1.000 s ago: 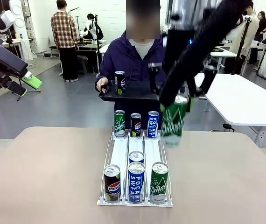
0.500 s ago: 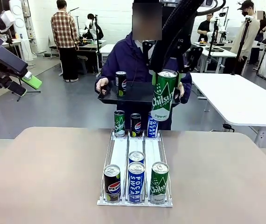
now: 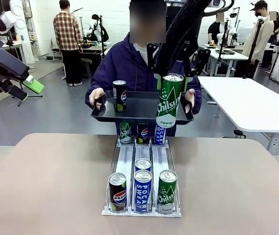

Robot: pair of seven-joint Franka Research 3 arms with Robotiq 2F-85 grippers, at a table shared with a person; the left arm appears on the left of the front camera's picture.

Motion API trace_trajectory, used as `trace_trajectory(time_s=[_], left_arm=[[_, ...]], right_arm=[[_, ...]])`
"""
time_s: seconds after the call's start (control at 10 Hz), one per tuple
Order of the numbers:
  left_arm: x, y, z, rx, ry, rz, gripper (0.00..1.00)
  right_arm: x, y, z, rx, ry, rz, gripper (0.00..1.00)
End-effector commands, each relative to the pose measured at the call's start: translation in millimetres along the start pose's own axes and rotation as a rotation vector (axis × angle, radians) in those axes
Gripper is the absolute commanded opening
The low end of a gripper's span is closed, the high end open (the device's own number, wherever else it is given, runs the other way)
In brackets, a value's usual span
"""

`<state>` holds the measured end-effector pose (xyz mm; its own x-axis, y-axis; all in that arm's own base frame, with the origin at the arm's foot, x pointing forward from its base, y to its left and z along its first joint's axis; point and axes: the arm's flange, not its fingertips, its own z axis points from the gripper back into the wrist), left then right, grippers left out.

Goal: Retrieve and hand over the desired beverage to the person.
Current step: Pick up another can of the same type that the person held from the Automatic Can Dispenser, then place the picked can on the Handle tray extended by the person.

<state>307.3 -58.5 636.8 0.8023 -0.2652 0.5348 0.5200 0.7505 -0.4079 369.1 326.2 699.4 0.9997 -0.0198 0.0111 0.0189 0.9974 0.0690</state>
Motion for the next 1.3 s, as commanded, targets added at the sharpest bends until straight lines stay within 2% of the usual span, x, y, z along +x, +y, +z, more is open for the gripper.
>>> trace_trajectory(time_s=[0.0, 1.2], left_arm=[[-0.2, 0.3, 0.8, -0.007, 0.002, -0.003, 1.0], [-0.2, 0.3, 0.8, -0.007, 0.002, -0.003, 1.0]], right_arm=[[-4.0, -6.2, -0.9, -0.011, -0.013, -0.016, 0.0], [-4.0, -6.2, -0.9, -0.011, -0.013, -0.016, 0.0]])
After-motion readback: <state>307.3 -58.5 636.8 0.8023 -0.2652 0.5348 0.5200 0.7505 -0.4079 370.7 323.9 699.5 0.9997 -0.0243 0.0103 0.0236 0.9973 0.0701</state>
